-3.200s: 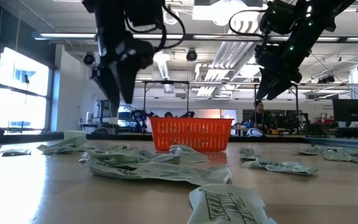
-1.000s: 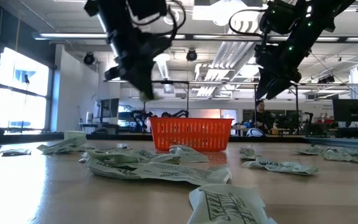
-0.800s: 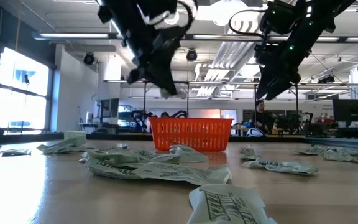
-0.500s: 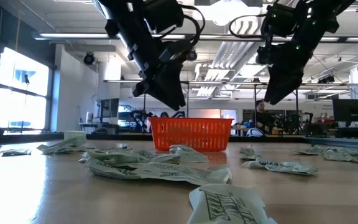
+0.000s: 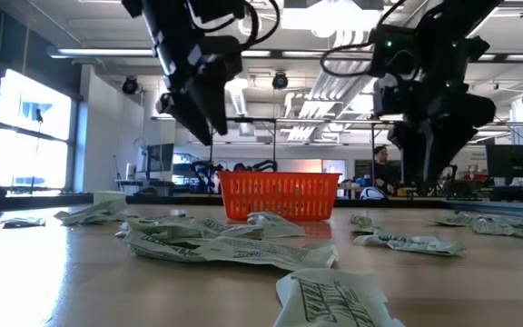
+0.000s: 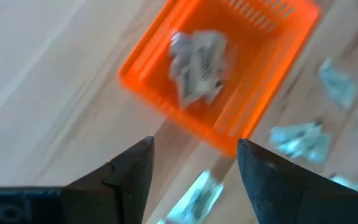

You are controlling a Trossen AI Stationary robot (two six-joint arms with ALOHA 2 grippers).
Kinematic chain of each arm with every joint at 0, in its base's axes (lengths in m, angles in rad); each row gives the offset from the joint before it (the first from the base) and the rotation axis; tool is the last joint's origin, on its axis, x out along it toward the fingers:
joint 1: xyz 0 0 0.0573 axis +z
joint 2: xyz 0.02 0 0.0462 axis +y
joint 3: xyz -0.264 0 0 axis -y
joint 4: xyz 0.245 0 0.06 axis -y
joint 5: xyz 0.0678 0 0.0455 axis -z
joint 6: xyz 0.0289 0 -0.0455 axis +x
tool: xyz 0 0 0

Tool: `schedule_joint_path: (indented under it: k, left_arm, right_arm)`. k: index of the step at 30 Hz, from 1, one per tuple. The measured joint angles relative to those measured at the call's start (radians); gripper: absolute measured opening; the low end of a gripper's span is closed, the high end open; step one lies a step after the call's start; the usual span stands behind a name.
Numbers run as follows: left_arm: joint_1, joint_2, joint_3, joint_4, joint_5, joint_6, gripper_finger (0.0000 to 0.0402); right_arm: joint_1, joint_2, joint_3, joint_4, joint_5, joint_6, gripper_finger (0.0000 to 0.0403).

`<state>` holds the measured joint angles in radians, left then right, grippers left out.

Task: Pick and place Stevia / Truvia into bins
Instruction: Put the stevia packet into the orange bin

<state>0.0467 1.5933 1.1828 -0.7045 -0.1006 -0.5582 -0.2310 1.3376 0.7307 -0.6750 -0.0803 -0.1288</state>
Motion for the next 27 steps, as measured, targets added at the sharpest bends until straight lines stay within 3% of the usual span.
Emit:
schedule_joint_path:
  k: [7, 15, 20, 27]
  left_arm:
    - [-0.017, -0.026, 0.000, -0.157, -0.040, -0.030, 0.0227]
    - [-0.014, -0.026, 0.000, -0.235, -0.089, 0.039, 0.0202]
    - [-0.014, -0.026, 0.000, -0.316, -0.110, 0.100, 0.0193]
    - [-0.004, -0.026, -0.001, -0.394, -0.179, 0.145, 0.0188]
  right_arm:
    - [0.136, 0.104, 0.000, -0.001, 0.003, 0.020, 0.0346]
    - [0.235, 0.176, 0.000, 0.049, 0.113, 0.124, 0.0339]
    - [0.288, 0.209, 0.002, 0.051, 0.149, 0.253, 0.0298]
    - [0.354, 0.217, 0.003, 0.046, 0.211, 0.407, 0.0211]
